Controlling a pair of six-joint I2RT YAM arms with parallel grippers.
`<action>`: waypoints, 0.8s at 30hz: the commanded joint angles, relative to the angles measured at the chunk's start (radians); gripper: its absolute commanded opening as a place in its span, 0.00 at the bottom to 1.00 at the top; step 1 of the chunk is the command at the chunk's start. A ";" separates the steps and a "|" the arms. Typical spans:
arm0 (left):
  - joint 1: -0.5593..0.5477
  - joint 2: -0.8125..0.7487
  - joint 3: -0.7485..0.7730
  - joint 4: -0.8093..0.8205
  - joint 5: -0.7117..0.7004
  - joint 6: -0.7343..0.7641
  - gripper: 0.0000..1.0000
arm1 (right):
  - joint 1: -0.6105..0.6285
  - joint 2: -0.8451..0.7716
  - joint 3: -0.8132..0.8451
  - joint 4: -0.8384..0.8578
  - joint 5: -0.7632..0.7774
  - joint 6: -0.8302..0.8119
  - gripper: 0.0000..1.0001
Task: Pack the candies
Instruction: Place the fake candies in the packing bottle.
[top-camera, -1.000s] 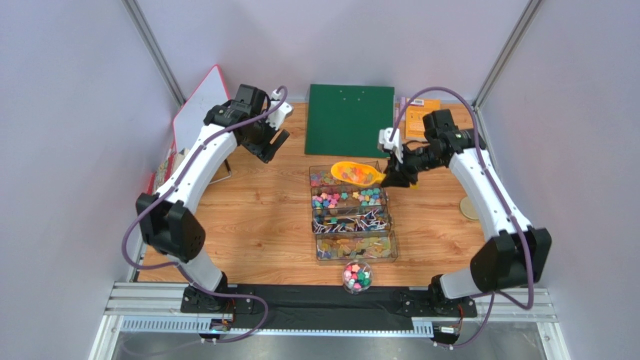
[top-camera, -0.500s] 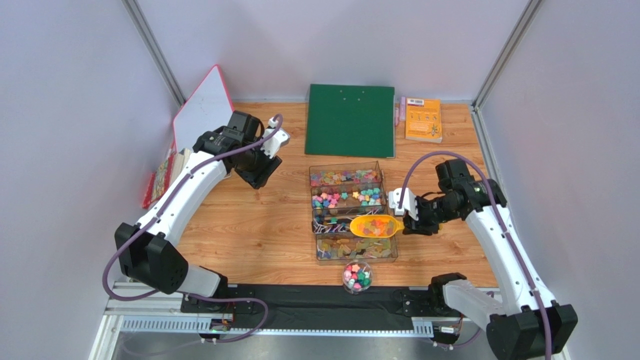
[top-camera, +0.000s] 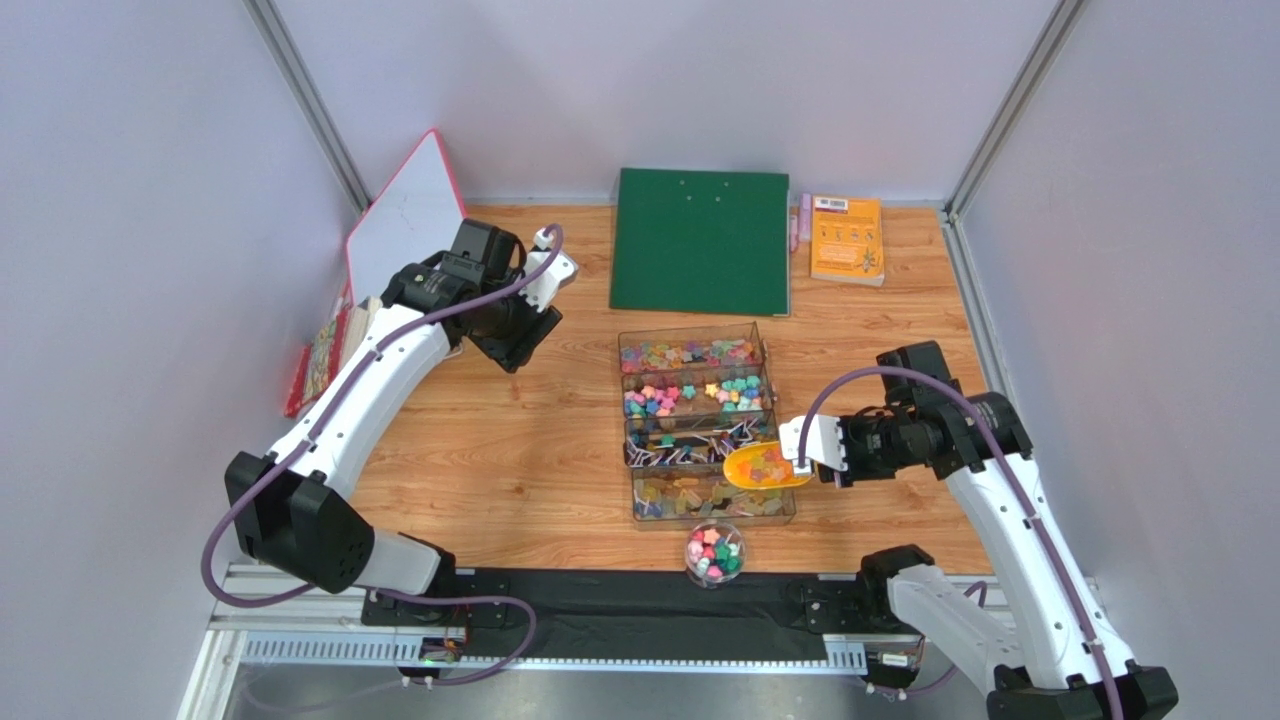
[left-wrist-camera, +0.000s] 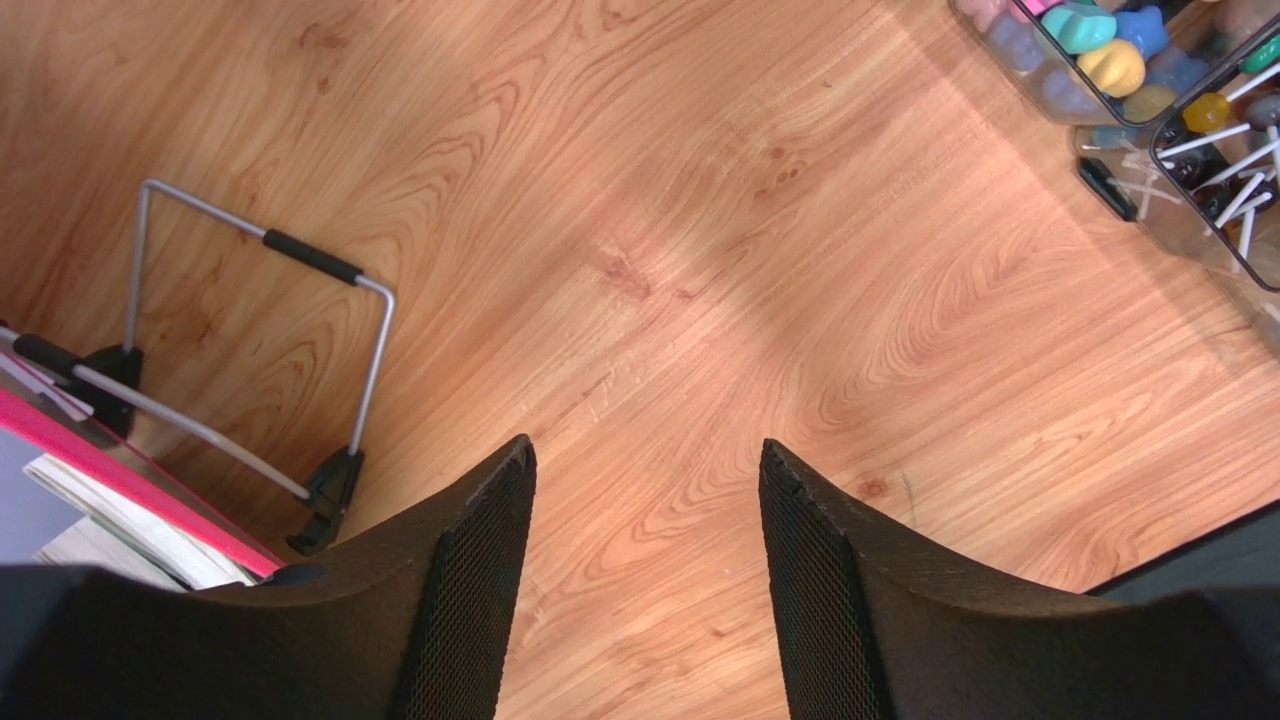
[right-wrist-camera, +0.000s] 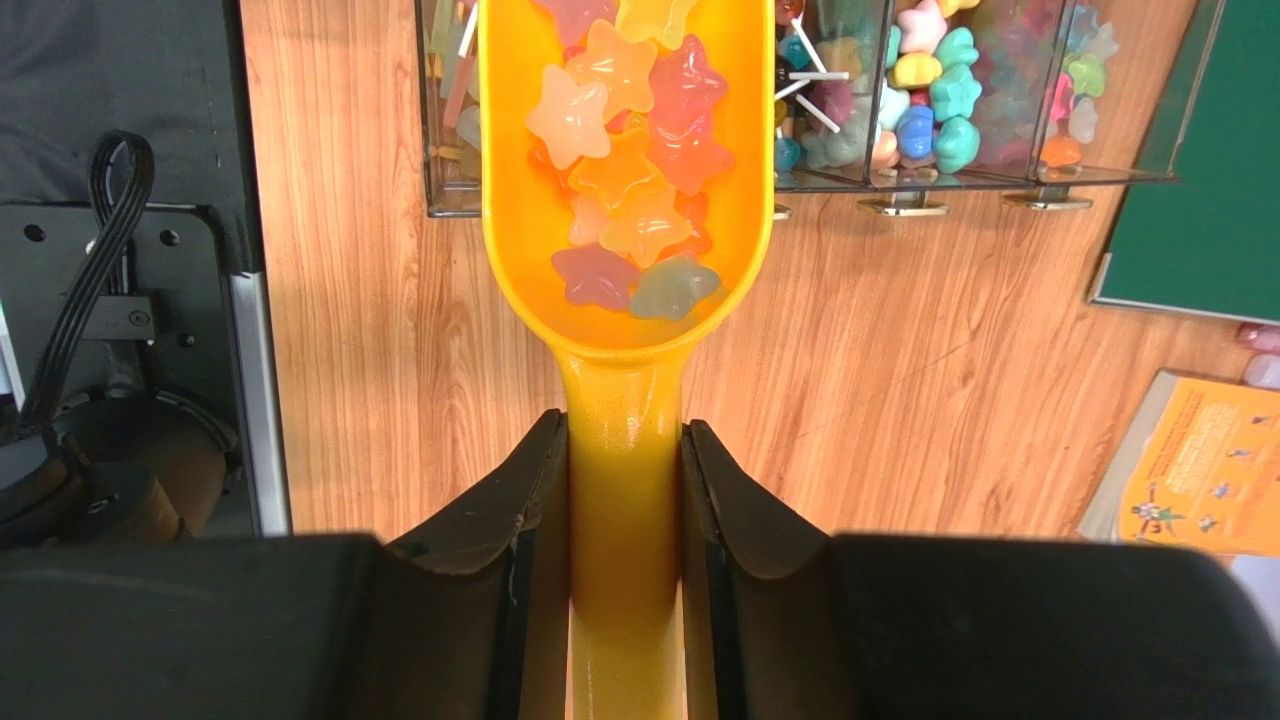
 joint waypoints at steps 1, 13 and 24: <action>-0.001 -0.020 0.043 0.029 -0.021 0.022 0.64 | 0.050 -0.017 0.003 -0.306 0.032 -0.020 0.00; -0.001 -0.020 0.027 0.044 -0.057 0.029 0.64 | 0.282 0.019 -0.032 -0.292 0.116 -0.003 0.00; 0.005 -0.021 0.024 0.055 -0.057 0.025 0.65 | 0.438 0.049 -0.024 -0.246 0.285 0.033 0.00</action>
